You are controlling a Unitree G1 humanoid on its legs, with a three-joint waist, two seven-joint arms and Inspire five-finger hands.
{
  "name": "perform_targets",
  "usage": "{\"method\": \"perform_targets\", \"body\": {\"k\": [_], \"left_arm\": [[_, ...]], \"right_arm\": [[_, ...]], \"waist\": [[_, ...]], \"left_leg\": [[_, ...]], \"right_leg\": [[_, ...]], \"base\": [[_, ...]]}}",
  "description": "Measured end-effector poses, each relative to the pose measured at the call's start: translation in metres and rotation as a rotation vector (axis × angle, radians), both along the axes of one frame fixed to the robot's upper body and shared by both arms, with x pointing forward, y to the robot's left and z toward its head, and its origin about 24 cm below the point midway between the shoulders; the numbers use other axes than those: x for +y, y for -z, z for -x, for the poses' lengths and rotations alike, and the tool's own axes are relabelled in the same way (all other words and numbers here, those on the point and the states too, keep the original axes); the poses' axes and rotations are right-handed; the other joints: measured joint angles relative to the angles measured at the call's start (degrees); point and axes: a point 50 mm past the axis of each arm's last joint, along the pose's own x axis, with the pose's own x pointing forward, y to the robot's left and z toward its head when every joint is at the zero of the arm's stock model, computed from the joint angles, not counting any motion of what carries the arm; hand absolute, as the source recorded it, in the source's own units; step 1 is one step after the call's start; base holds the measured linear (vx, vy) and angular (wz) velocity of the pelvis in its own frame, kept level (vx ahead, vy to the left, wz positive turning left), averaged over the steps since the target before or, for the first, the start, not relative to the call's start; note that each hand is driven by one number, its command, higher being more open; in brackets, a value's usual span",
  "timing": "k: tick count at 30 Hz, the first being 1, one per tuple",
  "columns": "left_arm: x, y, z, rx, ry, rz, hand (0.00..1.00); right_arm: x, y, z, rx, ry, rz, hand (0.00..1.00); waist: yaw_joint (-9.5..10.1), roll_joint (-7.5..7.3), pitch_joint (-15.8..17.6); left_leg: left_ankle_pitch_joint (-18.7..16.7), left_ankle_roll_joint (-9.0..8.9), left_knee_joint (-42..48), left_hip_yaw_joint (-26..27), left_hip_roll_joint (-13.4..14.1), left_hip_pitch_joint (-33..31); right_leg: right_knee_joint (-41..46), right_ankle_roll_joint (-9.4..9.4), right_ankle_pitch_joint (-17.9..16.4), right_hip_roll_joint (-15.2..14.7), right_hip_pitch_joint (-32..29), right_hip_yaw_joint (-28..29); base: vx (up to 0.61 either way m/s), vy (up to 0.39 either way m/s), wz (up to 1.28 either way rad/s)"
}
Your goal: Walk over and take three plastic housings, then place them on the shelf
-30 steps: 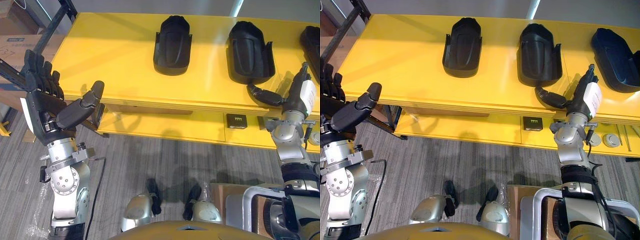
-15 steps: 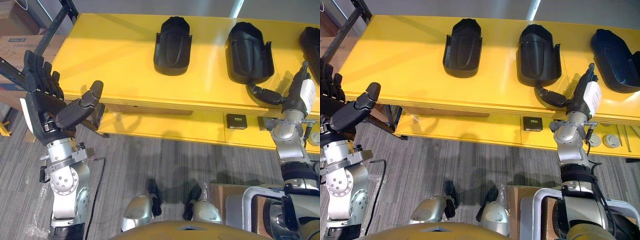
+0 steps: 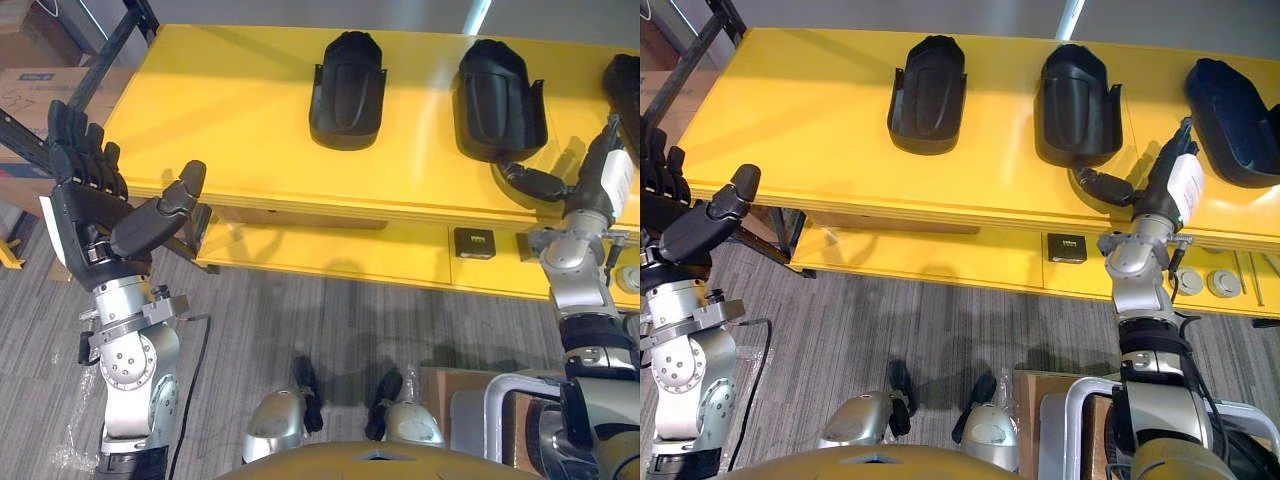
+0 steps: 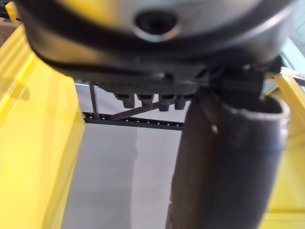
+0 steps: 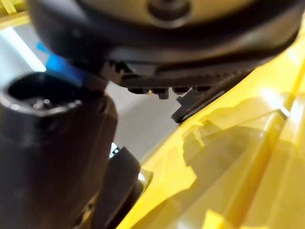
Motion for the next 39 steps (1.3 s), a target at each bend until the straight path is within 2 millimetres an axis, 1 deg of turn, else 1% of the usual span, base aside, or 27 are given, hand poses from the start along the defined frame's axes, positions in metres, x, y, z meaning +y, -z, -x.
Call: {"method": "perform_targets", "body": {"k": [7,8,10,11,13,14,15,16,17,19,21,23,25,27,28,29,31,32,33,34,35,36,38,39], "left_arm": [[-0.003,0.001,0.000,0.005,0.016,0.001,1.00],[-0.003,0.003,0.001,0.010,0.015,0.000,1.00],[-0.001,0.008,0.006,0.040,0.005,0.000,1.00],[0.000,0.012,0.008,0.056,0.001,0.002,1.00],[0.000,0.014,0.012,0.065,0.002,0.005,1.00],[-0.001,0.014,0.012,0.059,0.003,0.009,1.00],[-0.002,0.014,0.013,0.048,0.007,0.022,1.00],[-0.003,0.014,0.013,0.042,0.008,0.026,1.00],[-0.005,0.013,0.014,0.027,0.016,0.029,1.00],[-0.007,0.012,0.014,0.012,0.032,0.026,1.00],[-0.015,0.009,0.013,-0.006,0.081,0.022,1.00],[-0.024,0.007,0.012,-0.018,0.140,0.017,1.00],[-0.032,0.006,0.012,-0.041,0.218,0.037,1.00],[-0.040,0.002,0.012,-0.072,0.298,0.061,1.00],[-0.041,0.001,0.012,-0.082,0.319,0.070,1.00],[-0.044,0.000,0.011,-0.091,0.341,0.076,1.00],[-0.049,0.000,0.008,-0.094,0.366,0.086,1.00],[-0.050,-0.001,0.007,-0.095,0.366,0.091,1.00],[-0.052,-0.004,0.004,-0.108,0.360,0.109,1.00],[-0.052,-0.005,0.003,-0.110,0.357,0.111,1.00],[-0.051,-0.005,0.003,-0.109,0.344,0.120,1.00],[-0.050,-0.005,0.002,-0.109,0.334,0.124,1.00],[-0.051,-0.008,-0.003,-0.118,0.306,0.146,1.00],[-0.050,-0.009,-0.005,-0.124,0.289,0.162,1.00]], "right_arm": [[0.001,0.001,0.002,-0.004,-0.005,-0.015,1.00],[0.004,0.003,0.007,-0.012,-0.020,-0.007,1.00],[0.017,0.010,0.019,-0.035,-0.062,-0.015,1.00],[0.024,0.015,0.027,-0.048,-0.084,-0.025,1.00],[0.043,0.028,0.051,-0.069,-0.135,-0.066,1.00],[0.047,0.031,0.056,-0.072,-0.151,-0.079,1.00],[0.059,0.039,0.067,-0.064,-0.203,-0.120,1.00],[0.064,0.042,0.071,-0.061,-0.222,-0.136,1.00],[0.072,0.049,0.078,-0.050,-0.255,-0.176,1.00],[0.079,0.057,0.086,-0.029,-0.288,-0.216,1.00],[0.084,0.068,0.100,-0.016,-0.307,-0.298,1.00],[0.084,0.074,0.111,-0.020,-0.290,-0.351,1.00],[0.081,0.075,0.122,-0.051,-0.254,-0.415,1.00],[0.070,0.072,0.135,-0.096,-0.188,-0.434,1.00],[0.066,0.071,0.138,-0.111,-0.165,-0.435,1.00],[0.059,0.070,0.143,-0.133,-0.130,-0.441,1.00],[0.043,0.070,0.156,-0.156,-0.053,-0.450,1.00],[0.039,0.070,0.160,-0.160,-0.041,-0.450,1.00],[0.030,0.071,0.173,-0.155,-0.010,-0.444,1.00],[0.029,0.072,0.175,-0.153,-0.006,-0.446,1.00],[0.025,0.074,0.184,-0.132,0.012,-0.443,1.00],[0.023,0.076,0.190,-0.127,0.021,-0.450,1.00],[0.018,0.084,0.216,-0.114,0.074,-0.485,1.00],[0.018,0.086,0.223,-0.144,0.081,-0.534,1.00]], "waist": [[0.01,0.04,-0.02],[0.02,0.04,-0.02],[0.01,0.04,-0.02],[-0.11,0.05,-0.06],[-0.52,0.03,-0.13],[-0.64,0.02,-0.13],[-1.05,-0.05,-0.27],[-1.52,-0.17,-0.48],[-2.05,-0.53,-0.84],[-2.67,-1.18,-1.23],[-3.44,-2.16,-2.67],[-3.82,-2.55,-3.88],[-4.95,-2.52,-5.45],[-5.60,-2.22,-6.24],[-5.97,-2.18,-6.31],[-6.64,-2.13,-6.54],[-8.43,-2.03,-7.73],[-8.79,-2.01,-7.89],[-10.17,-1.99,-8.35],[-10.44,-1.98,-8.44],[-12.01,-1.90,-9.12],[-12.78,-1.80,-9.26],[-14.69,-1.46,-9.49],[-15.02,-1.34,-9.53]], "left_leg": [[0.17,-0.07,-0.21,-0.08,0.00,0.08],[0.18,-0.08,-0.39,-0.04,0.00,0.31],[0.24,-0.21,-1.21,0.66,-0.01,1.56],[0.18,-0.29,-1.61,0.96,-0.03,2.26],[0.03,-0.57,-2.23,1.57,-0.09,3.19],[0.01,-0.60,-2.41,1.89,-0.08,3.39],[-0.07,-0.76,-3.00,2.86,-0.09,4.22],[-0.15,-0.85,-3.04,3.05,-0.09,4.34],[-0.24,-0.95,-3.27,3.69,-0.05,4.87],[-0.39,-1.15,-3.54,4.79,0.09,5.78],[-0.76,-1.56,-3.80,6.45,0.34,6.83],[-1.19,-1.75,-3.81,7.93,0.49,7.76],[-1.81,-2.03,-3.80,9.82,0.60,8.41],[-2.62,-2.32,-3.68,12.56,0.71,9.40],[-2.84,-2.41,-3.62,13.49,0.72,9.75],[-3.29,-2.61,-3.31,14.63,0.82,10.12],[-5.42,-3.08,-0.72,19.06,1.67,10.09],[-5.98,-3.22,0.00,20.40,1.95,10.22],[-7.74,-3.72,2.14,24.35,2.85,10.41],[-7.97,-3.75,2.50,24.90,2.98,10.46],[-8.84,-3.98,3.61,26.93,3.40,10.52],[-9.32,-4.10,4.21,27.71,3.68,10.60],[-11.31,-4.76,6.91,30.00,4.91,11.01],[-12.39,-5.06,8.64,31.05,5.81,10.96]], "right_leg": [[-0.04,0.00,0.00,0.06,0.04,-0.16],[-0.11,0.00,0.00,0.10,0.18,-0.14],[-0.29,-0.01,-0.01,0.23,0.80,0.48],[-0.58,0.00,-0.01,0.31,1.30,0.68],[-1.05,0.00,-0.01,0.48,1.88,1.17],[-1.09,0.00,-0.01,0.51,1.85,1.44],[-1.11,0.00,-0.01,0.57,1.93,2.43],[-1.13,0.01,-0.01,0.57,1.94,2.63],[-1.17,0.01,-0.01,0.65,1.97,3.29],[-1.18,0.01,-0.01,0.83,2.14,4.38],[-1.31,0.01,-0.01,1.15,2.16,6.10],[-1.34,0.01,-0.01,1.33,2.20,7.52],[-1.33,0.07,0.03,1.51,1.77,9.56],[-1.31,0.34,0.22,2.08,1.13,12.41],[-1.26,0.40,0.29,2.16,0.99,13.36],[-1.26,0.47,0.47,2.32,0.70,14.81],[-1.36,0.49,1.29,2.97,-1.09,19.56],[-1.49,0.45,1.64,3.23,-1.59,20.96],[-2.37,0.52,2.60,4.02,-2.42,24.86],[-2.54,0.47,2.85,4.16,-2.55,25.47],[-3.33,0.42,3.59,4.62,-3.08,27.50],[-3.43,0.40,3.73,4.85,-3.33,28.56],[-3.57,0.42,3.89,5.84,-4.33,31.63],[-3.71,0.48,3.93,6.28,-4.67,32.77]], "base": [[0.00,0.000,0.00],[0.02,0.013,-0.07],[0.03,0.014,-0.14],[0.04,0.014,-0.15],[0.04,0.014,-0.15],[0.02,0.022,-0.28],[0.01,0.023,-0.26],[0.02,0.028,-0.31],[0.02,0.020,-0.23],[0.02,0.017,-0.33],[0.02,0.012,-0.39],[0.03,0.012,-0.40],[0.01,0.030,-0.53],[0.00,0.037,-0.65],[-0.01,0.031,-0.60],[-0.02,0.045,-0.74],[-0.01,0.044,-1.03],[0.00,0.038,-1.39],[-0.01,0.023,-1.06],[-0.01,0.025,-1.22],[-0.01,-0.001,-0.69],[-0.01,-0.007,-0.87],[-0.06,-0.029,-0.82],[-0.11,-0.053,-0.90]]}}
